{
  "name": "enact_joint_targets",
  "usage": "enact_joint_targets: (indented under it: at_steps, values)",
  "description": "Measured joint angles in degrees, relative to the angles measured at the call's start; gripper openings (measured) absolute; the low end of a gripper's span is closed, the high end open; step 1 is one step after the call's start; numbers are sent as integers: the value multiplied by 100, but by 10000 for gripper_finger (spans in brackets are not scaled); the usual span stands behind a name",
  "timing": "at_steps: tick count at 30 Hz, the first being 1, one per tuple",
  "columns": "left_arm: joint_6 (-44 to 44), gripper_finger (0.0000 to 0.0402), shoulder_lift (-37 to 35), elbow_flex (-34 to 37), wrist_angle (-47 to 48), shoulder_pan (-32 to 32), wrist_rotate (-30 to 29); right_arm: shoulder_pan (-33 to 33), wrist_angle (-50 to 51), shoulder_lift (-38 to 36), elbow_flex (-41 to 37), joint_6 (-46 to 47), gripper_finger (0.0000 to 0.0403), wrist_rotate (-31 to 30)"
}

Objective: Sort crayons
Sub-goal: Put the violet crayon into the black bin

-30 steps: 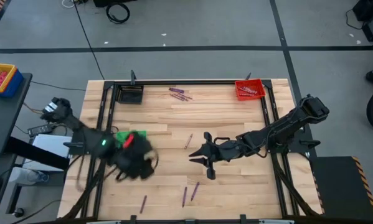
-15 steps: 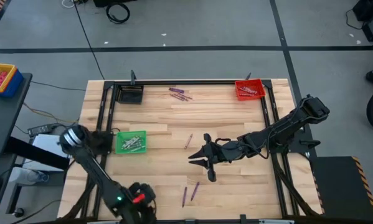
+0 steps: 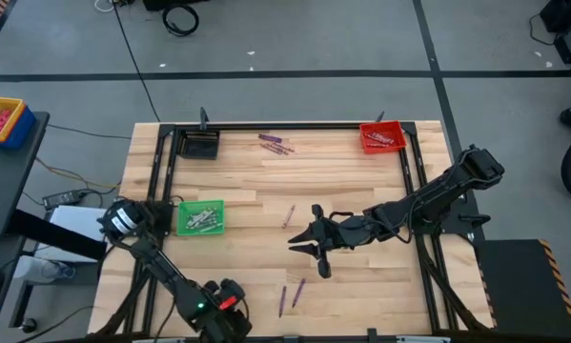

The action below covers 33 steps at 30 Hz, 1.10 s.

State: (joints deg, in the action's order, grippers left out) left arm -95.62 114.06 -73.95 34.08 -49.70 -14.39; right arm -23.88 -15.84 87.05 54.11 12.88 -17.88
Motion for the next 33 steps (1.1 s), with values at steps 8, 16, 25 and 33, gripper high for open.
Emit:
enact_joint_targets:
  at_steps: [8, 16, 25, 33]
  values:
    - [333, 181, -66, 26, -12, 5, 17, 0, 7, 0, 0, -98, 79, -14]
    - [1964, 180, -376, -484, 506, -46, -93, 0, 7, 0, 0, -104, 79, -57]
    - [6458, 180, -342, -702, 1242, -424, 185, 0, 10, 0, 0, -90, 79, -65]
    - [7337, 180, -335, -375, 1003, -233, 156, 11, 15, 0, 0, -195, 79, -65]
